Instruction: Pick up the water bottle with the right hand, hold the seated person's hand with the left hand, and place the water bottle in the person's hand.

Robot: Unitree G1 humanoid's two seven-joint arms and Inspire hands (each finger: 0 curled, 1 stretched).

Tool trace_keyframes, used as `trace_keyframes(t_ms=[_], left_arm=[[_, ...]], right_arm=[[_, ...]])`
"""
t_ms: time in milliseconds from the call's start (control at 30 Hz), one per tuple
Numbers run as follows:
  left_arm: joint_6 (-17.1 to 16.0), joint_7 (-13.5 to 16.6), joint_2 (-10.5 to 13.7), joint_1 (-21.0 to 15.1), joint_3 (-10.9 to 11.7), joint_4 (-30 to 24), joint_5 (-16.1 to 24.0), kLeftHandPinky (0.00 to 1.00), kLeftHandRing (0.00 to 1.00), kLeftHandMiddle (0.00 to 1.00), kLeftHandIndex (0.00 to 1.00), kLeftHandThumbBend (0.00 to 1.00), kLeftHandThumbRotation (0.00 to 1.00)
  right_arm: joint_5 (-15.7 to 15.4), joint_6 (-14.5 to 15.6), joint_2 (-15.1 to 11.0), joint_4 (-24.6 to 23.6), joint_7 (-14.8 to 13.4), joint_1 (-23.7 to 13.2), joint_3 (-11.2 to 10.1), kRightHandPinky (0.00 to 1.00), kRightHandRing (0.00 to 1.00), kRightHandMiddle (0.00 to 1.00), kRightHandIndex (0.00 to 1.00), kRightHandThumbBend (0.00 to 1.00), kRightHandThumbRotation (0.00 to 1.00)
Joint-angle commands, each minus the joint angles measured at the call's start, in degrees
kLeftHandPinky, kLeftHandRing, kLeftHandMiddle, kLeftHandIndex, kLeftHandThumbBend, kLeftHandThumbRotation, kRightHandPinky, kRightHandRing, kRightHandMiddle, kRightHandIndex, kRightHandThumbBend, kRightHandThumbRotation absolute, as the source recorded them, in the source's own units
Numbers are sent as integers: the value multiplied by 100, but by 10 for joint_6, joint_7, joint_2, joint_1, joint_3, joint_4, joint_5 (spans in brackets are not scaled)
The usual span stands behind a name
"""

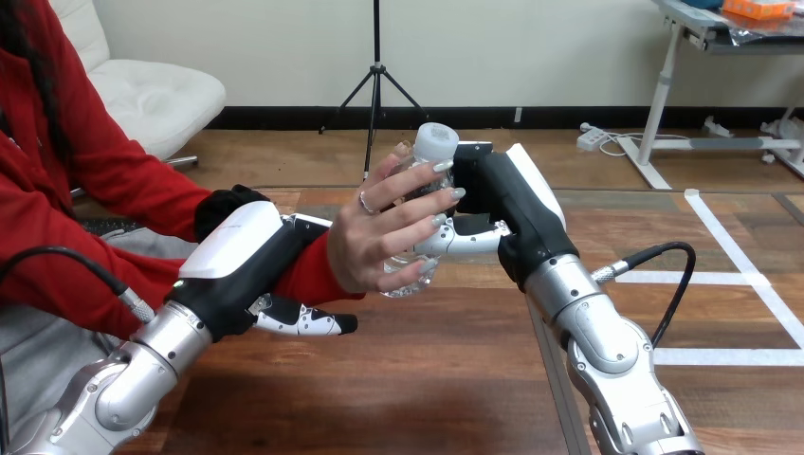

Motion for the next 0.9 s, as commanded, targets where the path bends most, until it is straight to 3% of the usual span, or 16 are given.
trace_keyframes(t_ms=[0, 400, 867], left_arm=[[-14, -9, -37, -8, -22, -31, 2, 33, 40, 47, 48, 69, 6], [-14, -9, -38, -8, -18, -27, 3, 33, 40, 47, 48, 70, 6], [-12, -10, -37, -8, -16, -27, 4, 34, 40, 47, 48, 71, 7]], right_arm=[[8, -15, 19, -32, -2, -49, 6, 27, 32, 41, 41, 84, 0], [5, -15, 18, -29, -3, -51, 7, 28, 34, 42, 42, 84, 0], [-6, -14, 15, -28, -8, -52, 12, 36, 44, 50, 48, 88, 0]])
